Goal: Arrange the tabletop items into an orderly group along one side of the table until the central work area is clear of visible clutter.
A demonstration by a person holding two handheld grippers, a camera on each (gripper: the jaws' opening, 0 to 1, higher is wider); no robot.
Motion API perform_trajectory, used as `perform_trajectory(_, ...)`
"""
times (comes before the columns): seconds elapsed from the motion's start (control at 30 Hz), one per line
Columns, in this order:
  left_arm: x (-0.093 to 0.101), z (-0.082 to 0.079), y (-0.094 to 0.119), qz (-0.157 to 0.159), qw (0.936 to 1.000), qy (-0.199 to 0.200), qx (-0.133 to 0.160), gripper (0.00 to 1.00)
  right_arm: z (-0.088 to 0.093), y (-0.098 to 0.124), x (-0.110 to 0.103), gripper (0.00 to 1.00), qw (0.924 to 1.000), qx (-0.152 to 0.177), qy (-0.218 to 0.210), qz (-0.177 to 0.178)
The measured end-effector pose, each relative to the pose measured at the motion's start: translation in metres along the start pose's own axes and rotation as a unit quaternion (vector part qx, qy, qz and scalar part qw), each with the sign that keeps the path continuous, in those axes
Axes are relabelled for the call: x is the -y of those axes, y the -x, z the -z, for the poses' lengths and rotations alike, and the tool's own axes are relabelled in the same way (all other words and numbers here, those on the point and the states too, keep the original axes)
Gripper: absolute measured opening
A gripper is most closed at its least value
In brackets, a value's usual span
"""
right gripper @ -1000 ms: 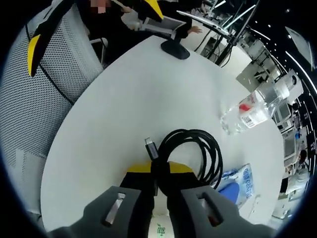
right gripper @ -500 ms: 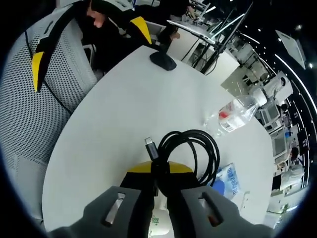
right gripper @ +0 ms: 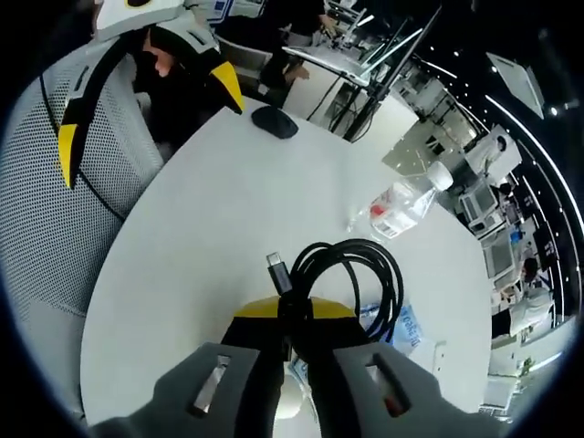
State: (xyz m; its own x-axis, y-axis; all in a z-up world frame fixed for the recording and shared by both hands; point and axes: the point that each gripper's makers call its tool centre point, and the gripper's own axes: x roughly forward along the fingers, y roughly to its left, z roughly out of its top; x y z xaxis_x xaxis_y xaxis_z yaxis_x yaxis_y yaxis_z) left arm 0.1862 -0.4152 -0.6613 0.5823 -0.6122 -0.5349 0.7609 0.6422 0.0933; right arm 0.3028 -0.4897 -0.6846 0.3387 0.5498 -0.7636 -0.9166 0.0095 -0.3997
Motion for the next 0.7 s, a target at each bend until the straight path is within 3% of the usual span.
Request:
perform_trajectory(0.37,-0.001,0.0,0.0,0.003,1.0,0.001,0.0,0.96,-0.001,0.02,0.008,0.06,0.9989,0.007,-0.026,0.038)
perform_trajectory(0.7,0.0,0.0,0.0,0.004,1.0,0.0,-0.002,0.96,0.017,0.04,0.013,0.06,0.9957,-0.004,-0.053,0.076)
